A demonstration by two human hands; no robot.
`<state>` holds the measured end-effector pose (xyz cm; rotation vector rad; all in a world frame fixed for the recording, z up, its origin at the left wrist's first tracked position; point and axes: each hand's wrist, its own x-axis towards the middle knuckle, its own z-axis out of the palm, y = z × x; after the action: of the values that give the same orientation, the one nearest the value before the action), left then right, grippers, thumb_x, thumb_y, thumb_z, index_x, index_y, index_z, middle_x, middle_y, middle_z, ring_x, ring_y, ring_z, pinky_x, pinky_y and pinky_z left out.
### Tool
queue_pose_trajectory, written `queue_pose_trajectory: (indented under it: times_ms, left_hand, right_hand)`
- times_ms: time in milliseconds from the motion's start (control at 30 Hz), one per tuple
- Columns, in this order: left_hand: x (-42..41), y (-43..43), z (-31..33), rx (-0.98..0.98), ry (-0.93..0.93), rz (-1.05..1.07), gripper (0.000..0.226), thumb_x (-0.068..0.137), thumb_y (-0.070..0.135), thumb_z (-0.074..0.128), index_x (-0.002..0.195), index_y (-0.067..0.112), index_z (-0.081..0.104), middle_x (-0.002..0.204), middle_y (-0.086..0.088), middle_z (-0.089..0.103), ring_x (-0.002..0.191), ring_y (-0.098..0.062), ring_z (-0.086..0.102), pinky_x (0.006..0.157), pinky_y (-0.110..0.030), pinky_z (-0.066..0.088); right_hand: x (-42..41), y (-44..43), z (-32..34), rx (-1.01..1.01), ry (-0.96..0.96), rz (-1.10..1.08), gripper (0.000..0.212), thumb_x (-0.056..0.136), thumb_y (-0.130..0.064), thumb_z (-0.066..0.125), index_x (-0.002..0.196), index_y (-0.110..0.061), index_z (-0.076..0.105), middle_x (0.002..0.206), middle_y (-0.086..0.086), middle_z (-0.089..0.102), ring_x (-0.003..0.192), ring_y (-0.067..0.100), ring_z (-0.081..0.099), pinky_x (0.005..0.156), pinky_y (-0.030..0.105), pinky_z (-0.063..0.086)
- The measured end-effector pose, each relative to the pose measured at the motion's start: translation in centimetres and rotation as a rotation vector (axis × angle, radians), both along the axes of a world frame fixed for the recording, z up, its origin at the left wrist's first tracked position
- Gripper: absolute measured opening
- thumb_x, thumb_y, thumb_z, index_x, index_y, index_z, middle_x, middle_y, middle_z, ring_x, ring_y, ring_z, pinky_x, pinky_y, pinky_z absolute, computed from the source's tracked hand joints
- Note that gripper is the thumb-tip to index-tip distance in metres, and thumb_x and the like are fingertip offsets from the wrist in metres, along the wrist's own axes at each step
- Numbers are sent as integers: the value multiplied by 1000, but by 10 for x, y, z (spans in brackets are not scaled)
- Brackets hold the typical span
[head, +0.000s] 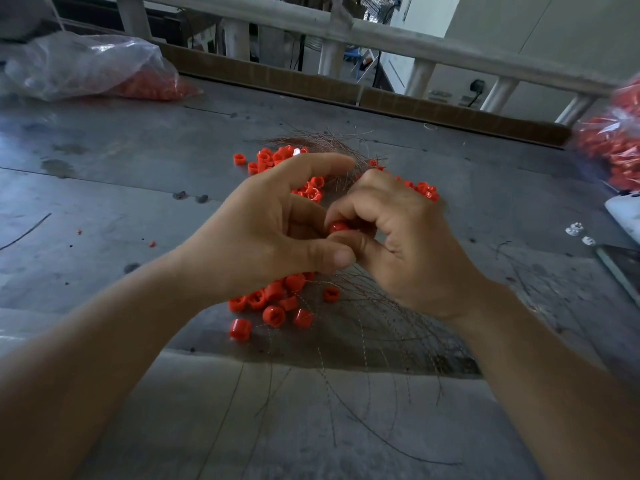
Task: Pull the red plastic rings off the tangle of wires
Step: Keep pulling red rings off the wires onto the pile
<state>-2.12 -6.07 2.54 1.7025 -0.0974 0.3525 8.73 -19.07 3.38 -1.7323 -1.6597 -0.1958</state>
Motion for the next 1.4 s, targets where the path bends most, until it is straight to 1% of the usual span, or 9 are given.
queue_pose_trajectory:
  times_ms: [233,433,567,733,867,1133,1267,1333,1400]
  left_hand:
    - [0,-6,-3,-5,-48,0,65,66,27,67,124,33,39,82,-8,71,71,-18,70,66,-22,54]
    - [-1,-8,-3,-2,-36,-10,63,67,27,66,125,33,39,83,-11,70,71,-22,70,64,-26,56]
    - [-1,-8,0,-37,-34,-1,67,63,27,68,124,31,39,83,-13,69,69,-19,70,63,-22,55]
    - [0,-1,1,-171,1,-37,80,56,19,73,129,26,40,85,-17,69,77,-22,70,67,-22,54]
    - [1,4,1,-308,26,-82,66,63,16,66,126,21,44,84,-12,72,78,-22,70,67,-23,55]
    - [-1,3,6,-344,22,-38,51,70,10,64,118,18,49,73,-6,72,70,-15,70,61,-21,54]
    - [-1,4,7,-382,10,-22,52,67,11,67,117,16,51,77,-10,72,72,-19,70,61,-21,55]
    - [0,5,7,-390,8,-26,48,70,8,65,115,15,53,78,-11,72,72,-19,70,61,-22,55]
    - [0,6,8,-421,-6,-33,47,70,6,68,114,13,54,81,-12,72,73,-21,71,61,-23,55]
  right_hand:
    - [-4,3,-4,-3,41,-25,5,80,-8,59,78,-5,62,77,-19,41,71,-2,44,64,14,38]
    - [-4,1,-5,-6,52,-14,4,79,-6,59,76,-4,61,78,-21,41,71,-4,44,66,9,36]
    - [-1,0,-3,-1,100,12,1,80,-9,62,80,-10,62,78,-18,44,71,-4,46,67,10,39]
    - [3,-1,0,72,186,15,15,74,-23,67,88,-21,61,78,-14,51,74,-3,49,67,10,39]
    - [5,-3,3,84,242,38,30,70,-23,68,99,-21,59,82,-14,55,77,-2,53,65,12,43]
    - [6,-3,5,91,258,55,38,65,-21,72,101,-23,58,85,-14,57,79,-1,57,68,11,45]
    - [7,-3,4,1,348,65,40,65,-29,72,101,-34,56,93,-19,60,90,1,60,78,19,50]
    - [7,-3,4,-53,366,69,44,64,-37,70,105,-37,54,98,-22,61,95,-2,60,84,18,48]
    - [8,-4,3,-91,403,83,46,64,-36,69,107,-35,54,99,-17,64,96,0,61,87,19,48]
